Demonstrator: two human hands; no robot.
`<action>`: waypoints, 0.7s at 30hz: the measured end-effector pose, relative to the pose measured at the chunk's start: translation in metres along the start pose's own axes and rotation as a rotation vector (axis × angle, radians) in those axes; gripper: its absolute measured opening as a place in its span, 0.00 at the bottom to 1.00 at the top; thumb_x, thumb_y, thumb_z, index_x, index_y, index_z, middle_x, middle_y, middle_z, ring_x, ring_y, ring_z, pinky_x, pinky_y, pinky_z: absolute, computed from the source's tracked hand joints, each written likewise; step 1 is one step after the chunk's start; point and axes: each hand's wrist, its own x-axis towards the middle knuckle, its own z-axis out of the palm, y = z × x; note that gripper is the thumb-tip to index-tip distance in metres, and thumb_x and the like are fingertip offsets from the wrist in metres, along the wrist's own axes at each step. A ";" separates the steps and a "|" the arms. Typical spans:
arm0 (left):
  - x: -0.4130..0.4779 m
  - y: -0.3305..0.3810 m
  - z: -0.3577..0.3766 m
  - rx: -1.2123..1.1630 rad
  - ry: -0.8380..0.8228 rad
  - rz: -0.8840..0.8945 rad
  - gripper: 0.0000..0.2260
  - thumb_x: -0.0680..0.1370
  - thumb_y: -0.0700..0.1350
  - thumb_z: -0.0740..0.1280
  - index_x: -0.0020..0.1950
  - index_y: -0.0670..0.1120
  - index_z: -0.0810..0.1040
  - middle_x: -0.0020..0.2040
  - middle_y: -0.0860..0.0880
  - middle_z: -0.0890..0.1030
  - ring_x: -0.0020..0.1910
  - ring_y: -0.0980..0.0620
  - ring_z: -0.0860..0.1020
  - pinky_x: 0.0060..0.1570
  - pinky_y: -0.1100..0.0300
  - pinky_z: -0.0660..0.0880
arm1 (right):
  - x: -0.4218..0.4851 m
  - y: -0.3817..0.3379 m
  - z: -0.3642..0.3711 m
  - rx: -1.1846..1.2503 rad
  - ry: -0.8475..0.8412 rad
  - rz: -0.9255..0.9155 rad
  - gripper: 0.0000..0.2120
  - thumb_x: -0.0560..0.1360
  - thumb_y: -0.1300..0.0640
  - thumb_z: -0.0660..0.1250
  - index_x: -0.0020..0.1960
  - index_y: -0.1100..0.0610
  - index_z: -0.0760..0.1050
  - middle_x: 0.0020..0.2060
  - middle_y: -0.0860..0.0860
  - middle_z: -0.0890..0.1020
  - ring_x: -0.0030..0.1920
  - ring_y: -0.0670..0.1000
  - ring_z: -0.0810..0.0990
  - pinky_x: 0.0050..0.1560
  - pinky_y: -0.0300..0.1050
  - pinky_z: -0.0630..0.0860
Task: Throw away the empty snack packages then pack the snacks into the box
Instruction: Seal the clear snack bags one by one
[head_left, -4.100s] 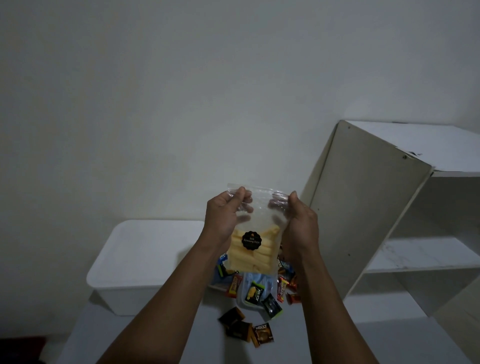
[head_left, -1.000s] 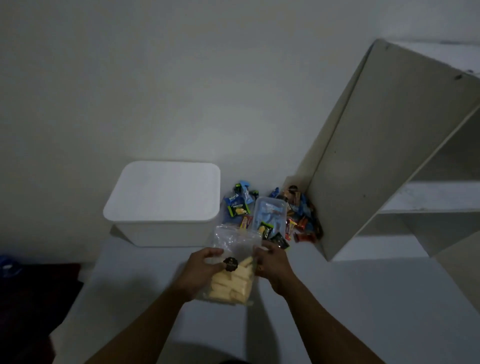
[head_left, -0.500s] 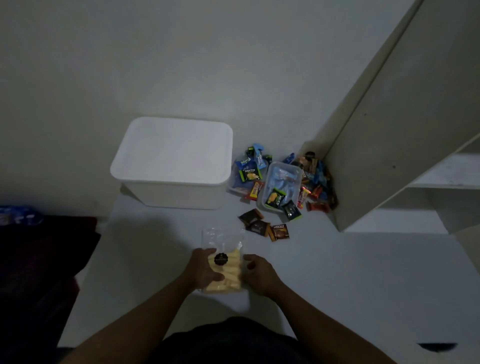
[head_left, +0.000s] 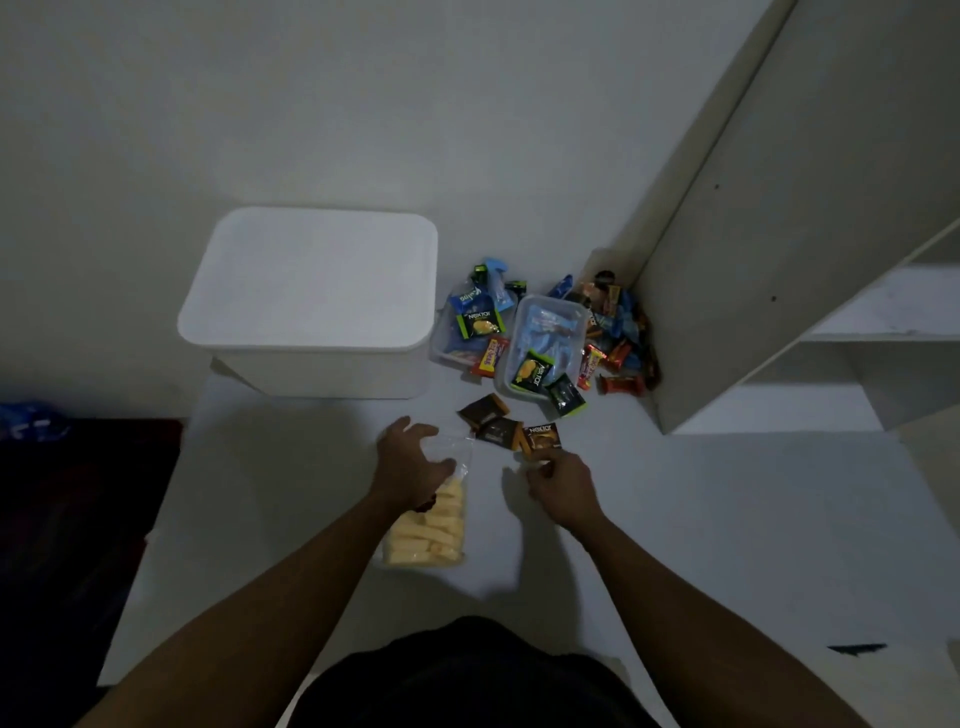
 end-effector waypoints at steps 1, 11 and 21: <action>0.008 0.007 0.007 -0.036 0.017 0.008 0.34 0.61 0.60 0.69 0.56 0.36 0.82 0.60 0.32 0.78 0.66 0.32 0.72 0.65 0.42 0.69 | 0.007 0.003 -0.010 -0.001 0.059 0.011 0.10 0.77 0.60 0.66 0.55 0.58 0.82 0.38 0.52 0.83 0.37 0.51 0.83 0.42 0.41 0.78; 0.088 0.146 0.035 -0.067 -0.164 0.196 0.19 0.72 0.44 0.76 0.60 0.41 0.79 0.61 0.43 0.75 0.63 0.46 0.72 0.62 0.55 0.68 | 0.081 0.024 -0.103 0.077 0.285 0.027 0.09 0.79 0.60 0.64 0.50 0.60 0.83 0.40 0.57 0.85 0.40 0.54 0.83 0.40 0.40 0.71; 0.199 0.226 0.070 -0.075 -0.198 0.254 0.13 0.75 0.43 0.73 0.58 0.42 0.79 0.52 0.43 0.76 0.52 0.48 0.75 0.54 0.58 0.71 | 0.176 -0.002 -0.143 0.191 0.298 0.046 0.08 0.80 0.62 0.63 0.49 0.63 0.81 0.45 0.59 0.85 0.43 0.52 0.79 0.42 0.41 0.71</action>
